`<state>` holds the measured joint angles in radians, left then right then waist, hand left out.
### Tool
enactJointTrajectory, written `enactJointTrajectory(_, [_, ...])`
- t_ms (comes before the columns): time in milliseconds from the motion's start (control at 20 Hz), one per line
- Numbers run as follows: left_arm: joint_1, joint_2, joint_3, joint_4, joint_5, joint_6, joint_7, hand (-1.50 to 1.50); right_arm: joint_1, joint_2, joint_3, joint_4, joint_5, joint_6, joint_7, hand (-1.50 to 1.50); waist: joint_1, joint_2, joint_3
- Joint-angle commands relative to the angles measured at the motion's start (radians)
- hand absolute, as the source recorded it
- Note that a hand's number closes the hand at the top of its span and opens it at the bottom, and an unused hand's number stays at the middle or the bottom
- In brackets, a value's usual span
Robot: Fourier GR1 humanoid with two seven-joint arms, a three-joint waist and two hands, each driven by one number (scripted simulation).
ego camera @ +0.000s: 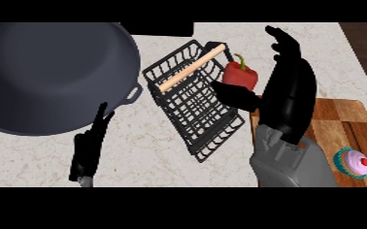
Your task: Pick the bell pepper from the cutting board and place it in the tiered basket
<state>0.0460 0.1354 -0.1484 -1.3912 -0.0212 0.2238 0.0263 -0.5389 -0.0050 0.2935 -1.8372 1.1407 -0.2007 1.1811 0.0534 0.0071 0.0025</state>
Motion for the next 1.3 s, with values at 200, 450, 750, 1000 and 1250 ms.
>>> enactJointTrajectory(200, [0.024, 0.006, 0.016, 0.018, -0.004, 0.011, -0.007, 0.0, -0.064, 0.005, -0.071, -0.072, 0.198, -0.281, 0.178, -1.5, -0.046, -0.015, -0.004])
enactJointTrajectory(450, [0.047, 0.006, 0.044, 0.018, 0.018, 0.017, -0.01, 0.0, 0.031, 0.005, -0.137, -0.238, 0.339, -0.207, 0.247, -1.5, -0.078, -0.022, -0.004])
enactJointTrajectory(750, [0.075, -0.008, 0.036, 0.014, 0.008, 0.03, -0.03, 0.0, 0.254, 0.005, -0.121, -0.612, 0.356, -0.08, 0.249, -1.5, -0.118, -0.032, -0.003])
enactJointTrajectory(1000, [0.086, 0.018, 0.077, -0.028, 0.034, 0.031, 0.001, 0.0, 0.506, 0.005, -0.054, -0.916, 0.33, 0.023, 0.196, -1.5, -0.14, -0.039, -0.002])
enactJointTrajectory(1250, [0.114, 0.025, 0.081, -0.031, 0.036, 0.029, -0.006, 0.0, 0.625, 0.004, -0.004, -0.985, 0.265, 0.006, 0.133, -1.5, -0.158, -0.051, -0.001])
